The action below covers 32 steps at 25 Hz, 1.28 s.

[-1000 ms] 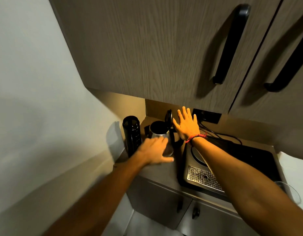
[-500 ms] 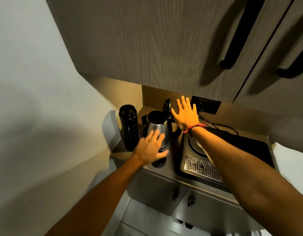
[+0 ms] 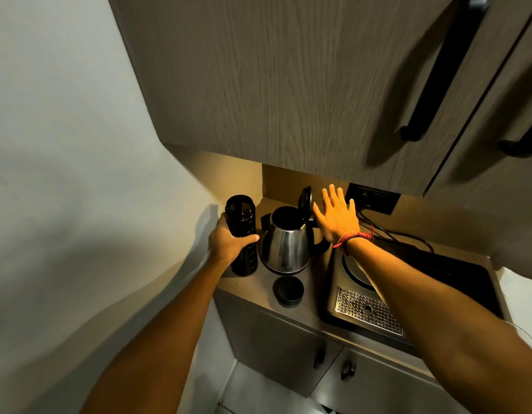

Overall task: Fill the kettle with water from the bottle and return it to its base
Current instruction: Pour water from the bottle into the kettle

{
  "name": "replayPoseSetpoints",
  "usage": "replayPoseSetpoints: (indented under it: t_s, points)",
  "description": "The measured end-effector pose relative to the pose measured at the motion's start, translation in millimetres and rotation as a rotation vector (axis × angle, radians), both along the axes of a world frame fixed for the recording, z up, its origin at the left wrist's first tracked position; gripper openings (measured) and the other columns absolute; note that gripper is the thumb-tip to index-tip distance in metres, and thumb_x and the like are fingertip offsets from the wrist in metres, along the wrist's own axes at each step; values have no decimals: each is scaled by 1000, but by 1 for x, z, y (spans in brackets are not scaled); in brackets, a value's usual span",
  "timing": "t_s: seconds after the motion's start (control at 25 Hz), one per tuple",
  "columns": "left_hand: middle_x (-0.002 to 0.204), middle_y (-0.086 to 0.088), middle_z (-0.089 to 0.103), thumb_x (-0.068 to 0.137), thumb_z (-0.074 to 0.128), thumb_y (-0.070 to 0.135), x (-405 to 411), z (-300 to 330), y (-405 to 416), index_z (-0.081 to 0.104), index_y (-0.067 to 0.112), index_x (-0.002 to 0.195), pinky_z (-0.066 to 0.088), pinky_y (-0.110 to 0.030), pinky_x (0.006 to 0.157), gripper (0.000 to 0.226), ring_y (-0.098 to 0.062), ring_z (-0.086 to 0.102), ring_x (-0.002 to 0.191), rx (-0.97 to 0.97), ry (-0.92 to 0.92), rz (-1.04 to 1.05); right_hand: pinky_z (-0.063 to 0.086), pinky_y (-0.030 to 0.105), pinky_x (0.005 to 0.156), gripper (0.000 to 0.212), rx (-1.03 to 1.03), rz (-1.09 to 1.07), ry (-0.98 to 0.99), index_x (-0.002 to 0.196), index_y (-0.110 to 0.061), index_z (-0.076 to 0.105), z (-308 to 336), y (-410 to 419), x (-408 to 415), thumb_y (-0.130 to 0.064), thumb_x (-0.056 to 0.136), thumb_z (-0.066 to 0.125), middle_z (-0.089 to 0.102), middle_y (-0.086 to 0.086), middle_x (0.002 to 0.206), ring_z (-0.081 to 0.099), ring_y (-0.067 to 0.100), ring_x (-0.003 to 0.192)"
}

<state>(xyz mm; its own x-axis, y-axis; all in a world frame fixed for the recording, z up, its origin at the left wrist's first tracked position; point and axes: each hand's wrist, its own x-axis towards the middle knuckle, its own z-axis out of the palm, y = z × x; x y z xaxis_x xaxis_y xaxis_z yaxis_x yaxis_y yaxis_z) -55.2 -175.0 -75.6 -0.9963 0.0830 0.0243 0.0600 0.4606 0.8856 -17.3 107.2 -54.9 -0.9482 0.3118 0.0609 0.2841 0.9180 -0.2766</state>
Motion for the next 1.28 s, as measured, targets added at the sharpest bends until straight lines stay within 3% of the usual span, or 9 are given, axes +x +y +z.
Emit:
replayPoseSetpoints:
  t_s: [0.24,0.44,0.64,1.28]
  points:
    - [118,-1,66,60,89,38,4,10,13,52,24,123,56,-43,91,74,-25,63,110,-121,233,-45,0,52,124,75,33,-2,1,156,-16,6,4,0,2,-60,96,11,-4,6,165,-7,24,153]
    - [109,-3,63,55,71,65,-7,42,19,47,23,115,58,-40,73,77,-26,65,93,-532,376,-213,1,53,124,77,45,4,11,156,-14,6,9,-1,6,-62,95,11,-2,7,165,-5,24,153]
    - [109,-7,62,56,71,66,-10,55,27,44,20,118,54,-40,70,82,-31,66,92,-897,390,-250,1,52,124,80,44,5,34,156,-14,7,11,1,6,-64,94,12,2,7,165,-4,24,153]
    - [103,-7,64,52,73,64,-14,66,36,50,18,116,49,-37,69,82,-28,65,88,-1174,382,-285,2,51,124,83,37,-8,50,156,-12,9,9,3,5,-66,92,12,5,7,165,-1,24,153]
